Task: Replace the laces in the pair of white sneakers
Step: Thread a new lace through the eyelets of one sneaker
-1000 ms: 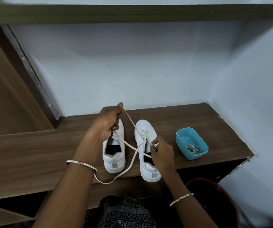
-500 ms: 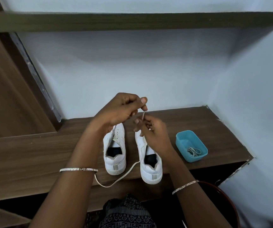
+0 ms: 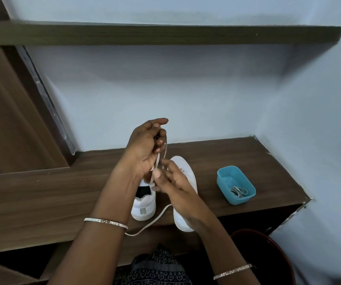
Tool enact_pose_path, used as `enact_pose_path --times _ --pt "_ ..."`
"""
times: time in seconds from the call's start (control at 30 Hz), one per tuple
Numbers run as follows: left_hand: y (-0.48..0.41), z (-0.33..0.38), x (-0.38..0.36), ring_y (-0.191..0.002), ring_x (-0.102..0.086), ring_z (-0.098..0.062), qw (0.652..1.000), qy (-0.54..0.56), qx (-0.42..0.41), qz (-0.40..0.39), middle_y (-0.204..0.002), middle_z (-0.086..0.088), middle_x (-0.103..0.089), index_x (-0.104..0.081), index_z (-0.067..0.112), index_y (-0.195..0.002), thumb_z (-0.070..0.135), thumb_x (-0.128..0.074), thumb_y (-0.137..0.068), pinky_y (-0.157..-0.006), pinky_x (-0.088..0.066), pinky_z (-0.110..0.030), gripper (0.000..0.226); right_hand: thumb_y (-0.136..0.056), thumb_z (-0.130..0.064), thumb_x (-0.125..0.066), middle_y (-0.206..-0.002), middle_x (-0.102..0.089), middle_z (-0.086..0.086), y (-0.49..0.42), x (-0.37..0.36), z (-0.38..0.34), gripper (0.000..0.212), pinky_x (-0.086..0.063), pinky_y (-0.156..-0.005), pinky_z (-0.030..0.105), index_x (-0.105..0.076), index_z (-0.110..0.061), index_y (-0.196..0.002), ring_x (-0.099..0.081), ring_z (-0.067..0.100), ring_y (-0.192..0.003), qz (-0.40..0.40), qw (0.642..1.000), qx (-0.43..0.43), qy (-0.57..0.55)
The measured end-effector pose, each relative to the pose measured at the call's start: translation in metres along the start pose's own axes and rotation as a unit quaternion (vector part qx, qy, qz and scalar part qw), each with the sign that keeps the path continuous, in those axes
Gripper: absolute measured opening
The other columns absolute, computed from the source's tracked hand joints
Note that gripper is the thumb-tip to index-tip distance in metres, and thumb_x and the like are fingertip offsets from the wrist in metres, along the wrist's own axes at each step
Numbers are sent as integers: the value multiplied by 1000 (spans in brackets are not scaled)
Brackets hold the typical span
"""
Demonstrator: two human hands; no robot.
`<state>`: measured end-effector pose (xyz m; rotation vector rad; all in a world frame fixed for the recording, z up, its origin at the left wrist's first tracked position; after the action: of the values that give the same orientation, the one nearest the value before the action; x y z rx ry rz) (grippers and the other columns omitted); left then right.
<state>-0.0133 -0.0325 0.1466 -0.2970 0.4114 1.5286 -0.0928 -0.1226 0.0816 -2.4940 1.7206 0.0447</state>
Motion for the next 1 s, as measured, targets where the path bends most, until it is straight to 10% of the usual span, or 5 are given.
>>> enact_pose_path --times 0.2,0.47,0.6,0.77,1.0 --pt "-8 -14 37 -45 -36 -9 992 -63 -41 105 -62 -2 -51 -64 9 -97 5 -36 -105 -40 -27 -19 30 -103 -16 -52 -70 -60 3 6 33 5 22 -41 -58 20 -69 -7 -112 -47 10 -58 67 998 0 4" --pt "-25 -50 86 -55 -62 -13 953 -273 10 131 -80 -13 -63 -61 3 -102 10 -38 -105 -53 -46 -28 24 -99 -7 -55 -81 -76 11 -2 96 13 18 -53 -62 20 -73 -6 -95 -63 13 -65 184 978 -37 92" --pt "-13 -53 71 -104 -60 -32 740 -645 -107 158 -121 -11 -56 -58 16 -122 42 -55 -97 -86 -50 -40 37 -97 -5 -60 -82 -76 12 -12 100 24 5 -57 -63 23 -61 0 -96 -71 17 -67 236 967 -32 96" --pt "-8 -85 20 -94 -66 -11 870 -473 -57 -128 -102 1 -70 -61 21 -121 33 -48 -102 -84 -49 -25 26 -86 -4 -73 -73 -75 6 -25 92 37 6 -58 -67 28 -68 -6 -83 -72 16 -68 226 959 -17 169" --pt "-10 -128 34 -74 -60 -9 878 -463 14 -121 -75 4 -65 -63 8 -100 23 -48 -103 -73 -46 -27 22 -81 -8 -79 -78 -76 -3 -25 104 67 8 -60 -83 39 -78 -16 -82 -73 13 -77 264 943 -43 200"
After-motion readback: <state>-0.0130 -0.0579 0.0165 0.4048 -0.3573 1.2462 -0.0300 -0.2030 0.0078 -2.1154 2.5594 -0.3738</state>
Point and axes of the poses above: each hand's wrist, its own y-axis away from the middle knuckle, its own x-axis out of the back of the hand, z = x × y, the point moved 5 cm from there along -y, towards the middle knuckle
